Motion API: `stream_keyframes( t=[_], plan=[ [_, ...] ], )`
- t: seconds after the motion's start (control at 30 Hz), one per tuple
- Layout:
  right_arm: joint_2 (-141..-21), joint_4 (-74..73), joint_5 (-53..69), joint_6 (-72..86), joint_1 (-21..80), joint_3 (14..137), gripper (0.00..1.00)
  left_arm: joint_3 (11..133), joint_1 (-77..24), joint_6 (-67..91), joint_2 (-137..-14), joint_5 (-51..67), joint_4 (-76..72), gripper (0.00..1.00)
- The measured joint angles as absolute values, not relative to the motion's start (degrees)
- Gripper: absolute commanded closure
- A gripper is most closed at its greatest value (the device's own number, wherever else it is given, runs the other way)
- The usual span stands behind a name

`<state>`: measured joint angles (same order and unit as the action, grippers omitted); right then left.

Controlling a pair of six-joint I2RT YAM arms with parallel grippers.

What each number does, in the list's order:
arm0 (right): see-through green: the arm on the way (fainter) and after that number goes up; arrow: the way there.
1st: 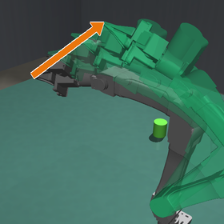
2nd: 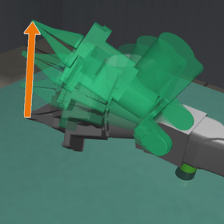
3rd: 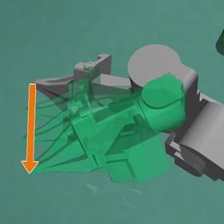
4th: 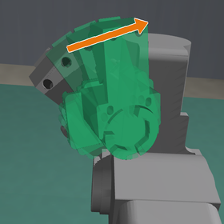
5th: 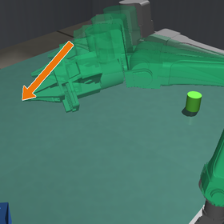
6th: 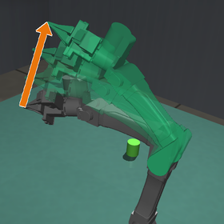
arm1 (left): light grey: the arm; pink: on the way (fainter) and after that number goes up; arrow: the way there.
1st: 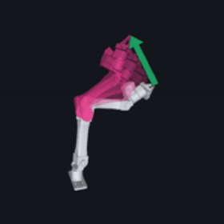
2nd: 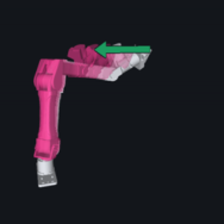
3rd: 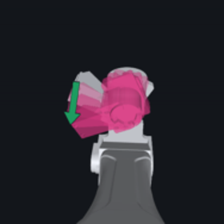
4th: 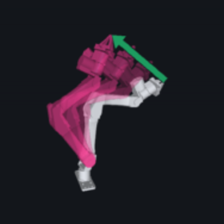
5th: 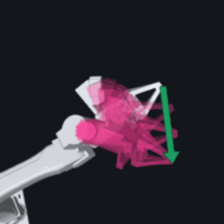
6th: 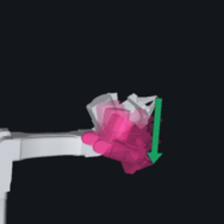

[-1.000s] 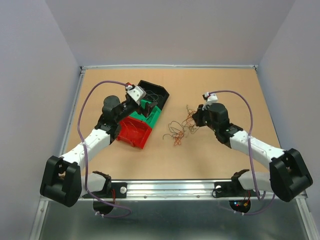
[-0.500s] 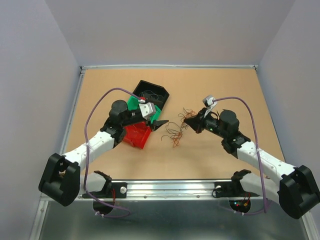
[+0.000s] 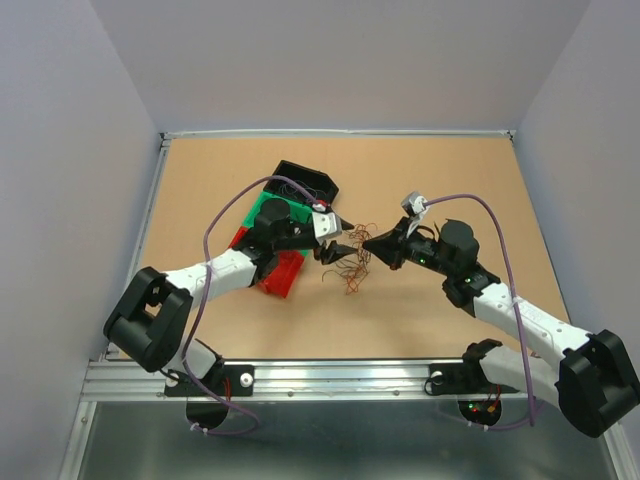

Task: Untangle the cables

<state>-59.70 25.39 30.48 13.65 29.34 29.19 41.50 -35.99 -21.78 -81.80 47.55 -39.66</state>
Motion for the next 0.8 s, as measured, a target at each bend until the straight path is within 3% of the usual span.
stream_keyframes(
  t=[0.03,0.07,0.17,0.2,0.33,0.5,0.7,0.77,0.8],
  plan=[
    [-59.7,25.5,30.5,13.6,29.3,29.2,0.99,42.2,-36.1,-21.5,-82.6,47.5,-39.6,0.53],
    [-59.7,25.5,30.6,13.6,29.3,29.2,1.00,42.7,-36.3,-21.3,-82.8,47.4,-39.6,0.70],
    [-59.7,25.8,30.8,13.4,29.3,29.2,0.99,43.9,-36.6,-20.9,-82.8,47.0,-39.7,0.98],
    [-59.7,25.8,30.9,13.3,29.3,29.2,0.86,44.5,-36.7,-20.6,-82.8,46.8,-39.7,1.00],
    [-59.7,26.4,30.9,12.4,29.3,29.0,0.54,45.9,-37.0,-20.4,-82.7,46.4,-39.1,1.00],
    [-60.8,29.6,29.9,10.6,29.3,27.5,0.38,47.8,-37.0,-19.6,-79.0,47.0,-33.9,1.00],
    [-70.7,35.4,29.6,10.1,29.3,27.3,0.34,56.7,-37.1,-15.2,-72.4,50.5,-30.1,1.00],
    [-73.9,36.7,29.8,10.1,29.3,27.4,0.48,60.7,-37.2,-13.3,-71.8,51.2,-29.7,1.00],
    [-76.1,37.3,29.9,10.1,29.3,27.5,0.66,62.7,-37.3,-12.3,-71.7,51.6,-29.3,1.00]
  ],
)
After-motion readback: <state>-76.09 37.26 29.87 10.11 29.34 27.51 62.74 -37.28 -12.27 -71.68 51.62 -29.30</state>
